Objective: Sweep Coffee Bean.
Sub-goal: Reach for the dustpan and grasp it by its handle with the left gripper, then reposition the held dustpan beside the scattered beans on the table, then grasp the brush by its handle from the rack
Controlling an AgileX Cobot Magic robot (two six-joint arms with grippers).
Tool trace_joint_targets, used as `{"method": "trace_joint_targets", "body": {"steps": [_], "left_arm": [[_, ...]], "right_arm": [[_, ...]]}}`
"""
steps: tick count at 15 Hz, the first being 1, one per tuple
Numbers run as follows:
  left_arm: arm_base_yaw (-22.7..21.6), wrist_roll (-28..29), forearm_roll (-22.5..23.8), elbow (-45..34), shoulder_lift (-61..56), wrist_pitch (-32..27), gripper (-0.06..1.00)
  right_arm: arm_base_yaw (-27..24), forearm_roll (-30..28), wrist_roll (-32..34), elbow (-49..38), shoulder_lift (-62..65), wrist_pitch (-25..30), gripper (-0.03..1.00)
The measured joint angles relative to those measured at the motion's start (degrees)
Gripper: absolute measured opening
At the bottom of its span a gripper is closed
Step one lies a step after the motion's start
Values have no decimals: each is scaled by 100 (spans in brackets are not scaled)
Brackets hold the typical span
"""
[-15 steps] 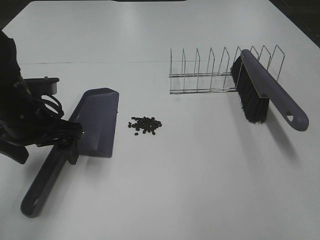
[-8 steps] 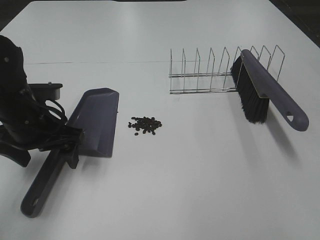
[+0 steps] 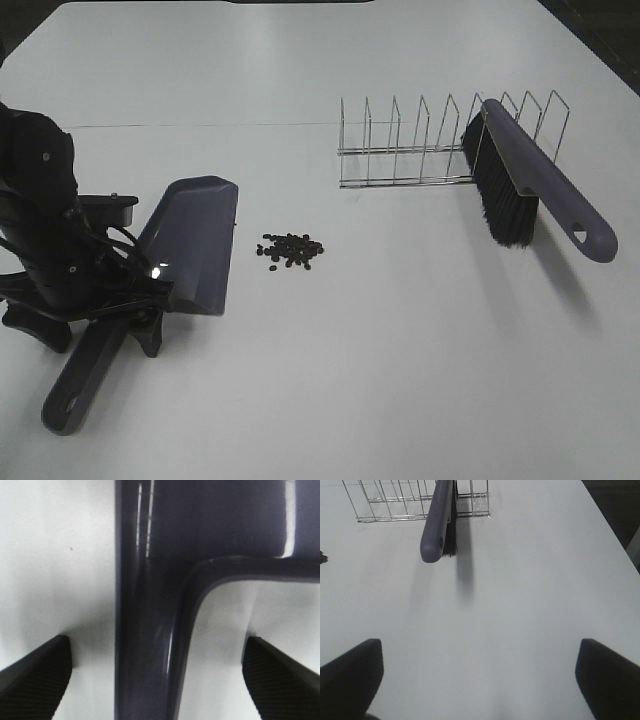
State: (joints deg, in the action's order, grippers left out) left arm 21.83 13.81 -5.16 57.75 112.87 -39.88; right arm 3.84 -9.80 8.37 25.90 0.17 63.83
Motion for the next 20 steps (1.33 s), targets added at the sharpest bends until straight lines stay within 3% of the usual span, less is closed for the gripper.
{"method": "trace_joint_targets", "body": {"steps": [2, 4, 5, 11, 20], "left_arm": [[0, 0, 17, 0, 6, 63, 68], [0, 0, 17, 0, 11, 63, 37], [0, 0, 23, 6, 11, 74, 31], [0, 17, 195, 6, -23, 74, 31], [0, -86, 1169, 0, -1014, -567, 31]], "right_arm": [[0, 0, 0, 0, 0, 0, 96], [0, 0, 0, 0, 0, 0, 96], [0, 0, 0, 0, 0, 0, 96], [0, 0, 0, 0, 0, 0, 96], [0, 132, -235, 0, 0, -6, 96]]}}
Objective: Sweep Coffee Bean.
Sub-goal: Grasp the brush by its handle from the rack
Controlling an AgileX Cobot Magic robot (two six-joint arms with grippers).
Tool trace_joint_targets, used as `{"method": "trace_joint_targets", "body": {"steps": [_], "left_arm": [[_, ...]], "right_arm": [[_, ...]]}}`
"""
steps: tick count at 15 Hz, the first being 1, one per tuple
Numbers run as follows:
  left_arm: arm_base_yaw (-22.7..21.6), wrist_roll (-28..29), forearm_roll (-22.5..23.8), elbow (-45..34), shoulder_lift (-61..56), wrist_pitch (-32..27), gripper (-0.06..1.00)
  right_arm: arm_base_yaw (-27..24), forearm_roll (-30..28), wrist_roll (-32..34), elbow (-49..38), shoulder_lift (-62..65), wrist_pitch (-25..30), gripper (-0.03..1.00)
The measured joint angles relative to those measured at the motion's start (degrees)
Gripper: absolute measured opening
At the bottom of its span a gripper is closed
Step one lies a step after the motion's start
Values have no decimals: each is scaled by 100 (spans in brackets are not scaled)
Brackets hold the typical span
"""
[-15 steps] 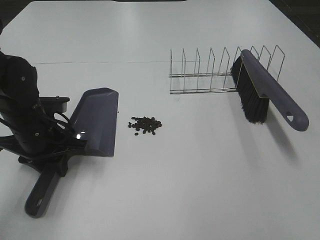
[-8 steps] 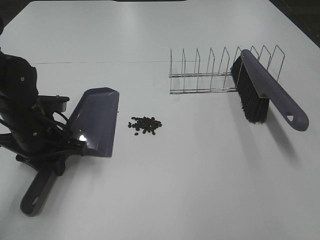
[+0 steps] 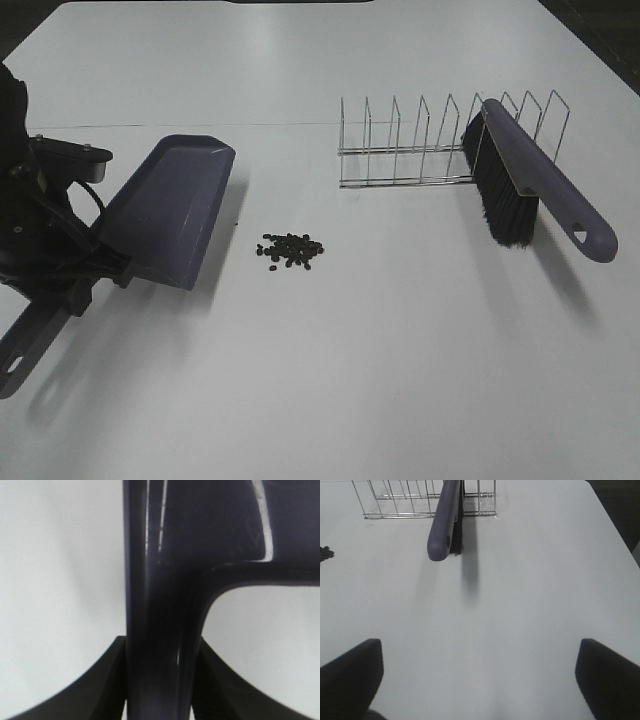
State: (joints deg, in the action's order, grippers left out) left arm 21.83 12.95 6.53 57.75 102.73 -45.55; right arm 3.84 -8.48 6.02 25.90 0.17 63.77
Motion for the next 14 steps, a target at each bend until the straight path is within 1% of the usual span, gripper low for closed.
{"method": "trace_joint_targets", "body": {"steps": [2, 3, 4, 5, 7, 8, 9, 11, 14], "left_arm": [[0, -86, 160, 0, -57, -69, 31], [0, -252, 223, 0, -57, -86, 31], [0, -498, 292, 0, -57, -80, 31], [0, -985, 350, 0, -57, 11, 31], [-29, -1243, 332, 0, -57, 212, 31], [-138, -1295, 212, 0, -57, 338, 31], [-493, -1335, 86, 0, -57, 453, 31], [-831, -1518, 63, 0, -57, 435, 31], [-905, -1942, 57, 0, -57, 395, 31]], "right_arm": [[0, 52, -97, 0, 0, 0, 96], [0, 57, -115, 40, 0, 0, 96], [0, 57, -132, 126, -23, 6, 96], [0, 57, -143, 235, -132, 11, 96], [0, 57, -183, 424, -481, 40, 96], [0, 57, -183, 498, -665, 46, 96], [0, 57, -183, 636, -894, 63, 96], [0, 86, -183, 670, -951, 74, 96], [0, 143, -172, 676, -991, 103, 96]]}}
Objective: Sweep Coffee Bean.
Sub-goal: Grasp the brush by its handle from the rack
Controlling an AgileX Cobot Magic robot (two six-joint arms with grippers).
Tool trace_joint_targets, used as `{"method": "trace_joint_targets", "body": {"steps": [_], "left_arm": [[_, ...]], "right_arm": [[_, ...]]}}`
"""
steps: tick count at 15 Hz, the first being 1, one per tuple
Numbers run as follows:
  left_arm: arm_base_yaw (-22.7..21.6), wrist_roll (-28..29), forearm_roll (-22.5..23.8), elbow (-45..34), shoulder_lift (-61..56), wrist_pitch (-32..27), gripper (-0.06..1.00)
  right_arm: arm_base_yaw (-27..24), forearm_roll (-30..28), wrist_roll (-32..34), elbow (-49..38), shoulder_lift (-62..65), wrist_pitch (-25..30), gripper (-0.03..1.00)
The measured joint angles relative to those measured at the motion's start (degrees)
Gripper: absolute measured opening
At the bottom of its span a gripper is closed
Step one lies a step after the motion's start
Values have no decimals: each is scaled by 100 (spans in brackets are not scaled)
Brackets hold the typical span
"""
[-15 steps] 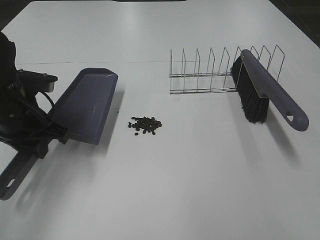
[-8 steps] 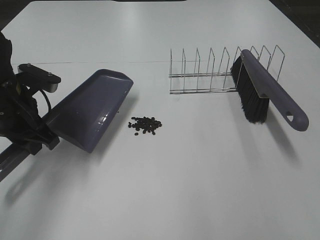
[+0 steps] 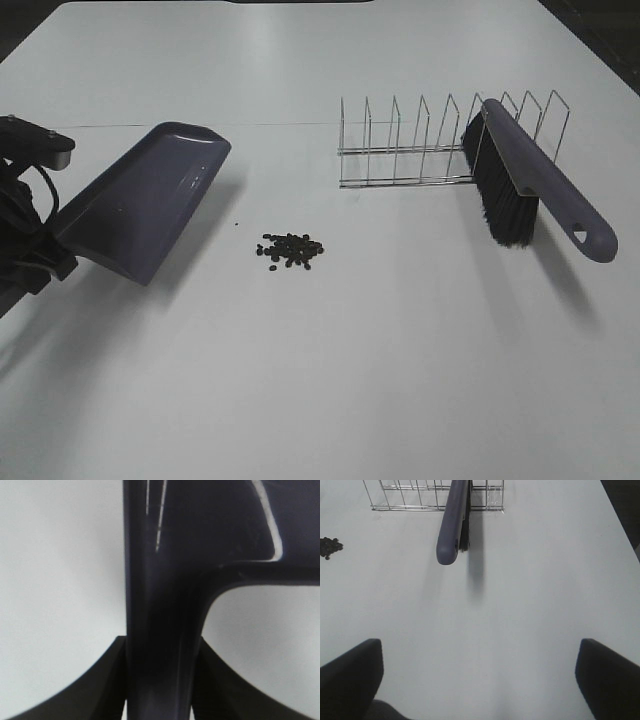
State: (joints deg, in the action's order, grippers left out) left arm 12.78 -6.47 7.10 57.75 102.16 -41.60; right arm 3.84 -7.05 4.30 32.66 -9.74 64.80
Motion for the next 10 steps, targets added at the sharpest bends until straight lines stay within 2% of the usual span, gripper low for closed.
{"method": "trace_joint_targets", "body": {"steps": [5, 8, 10], "left_arm": [[0, -246, 34, 0, 57, 367, 31], [0, -424, 487, 0, 350, 653, 31], [11, -705, 533, 63, 596, 688, 31]], "right_arm": [[0, 63, 103, 413, -1215, 275, 96], [0, 69, 97, 1008, -2292, 321, 96], [0, 155, 92, 1484, -3065, 430, 96]]}}
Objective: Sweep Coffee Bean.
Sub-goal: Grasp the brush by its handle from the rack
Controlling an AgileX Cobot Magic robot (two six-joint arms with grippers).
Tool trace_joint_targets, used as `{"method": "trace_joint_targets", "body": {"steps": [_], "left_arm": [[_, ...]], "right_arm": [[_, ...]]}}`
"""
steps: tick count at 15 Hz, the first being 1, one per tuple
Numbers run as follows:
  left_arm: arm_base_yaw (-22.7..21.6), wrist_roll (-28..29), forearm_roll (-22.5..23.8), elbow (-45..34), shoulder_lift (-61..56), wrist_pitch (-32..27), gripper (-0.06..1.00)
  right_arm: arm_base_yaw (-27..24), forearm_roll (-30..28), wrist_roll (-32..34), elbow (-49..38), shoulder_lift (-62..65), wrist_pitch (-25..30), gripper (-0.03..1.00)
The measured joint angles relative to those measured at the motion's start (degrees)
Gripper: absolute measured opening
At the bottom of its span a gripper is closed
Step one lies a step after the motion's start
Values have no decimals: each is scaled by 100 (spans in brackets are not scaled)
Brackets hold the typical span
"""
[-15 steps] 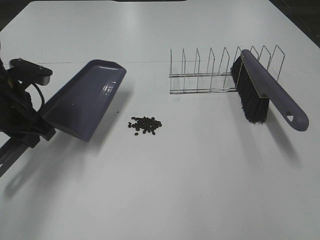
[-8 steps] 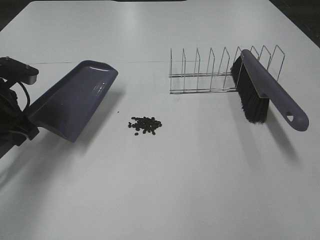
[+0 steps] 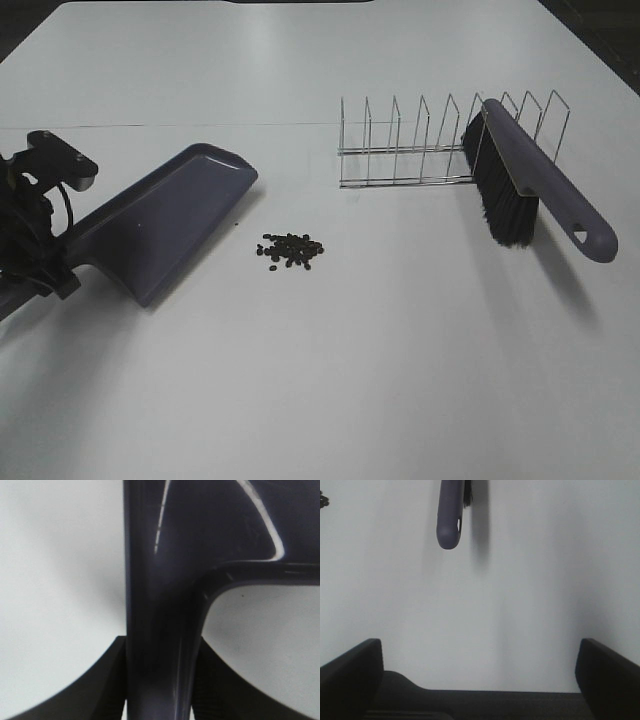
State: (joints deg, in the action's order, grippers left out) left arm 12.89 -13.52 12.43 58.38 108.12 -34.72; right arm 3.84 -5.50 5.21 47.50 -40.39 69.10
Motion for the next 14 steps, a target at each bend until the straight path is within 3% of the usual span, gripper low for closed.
{"method": "trace_joint_targets", "body": {"steps": [3, 6, 14], "left_arm": [[143, -395, -344, 602, 350, -338, 31], [292, -762, -745, 1301, 779, -1112, 31], [292, -74, -607, 1364, 917, -1226, 31]], "right_arm": [[0, 275, -143, 854, -1100, 103, 96], [0, 321, -246, 1994, -2263, 103, 94], [0, 372, -521, 3529, -4228, 103, 92]]}}
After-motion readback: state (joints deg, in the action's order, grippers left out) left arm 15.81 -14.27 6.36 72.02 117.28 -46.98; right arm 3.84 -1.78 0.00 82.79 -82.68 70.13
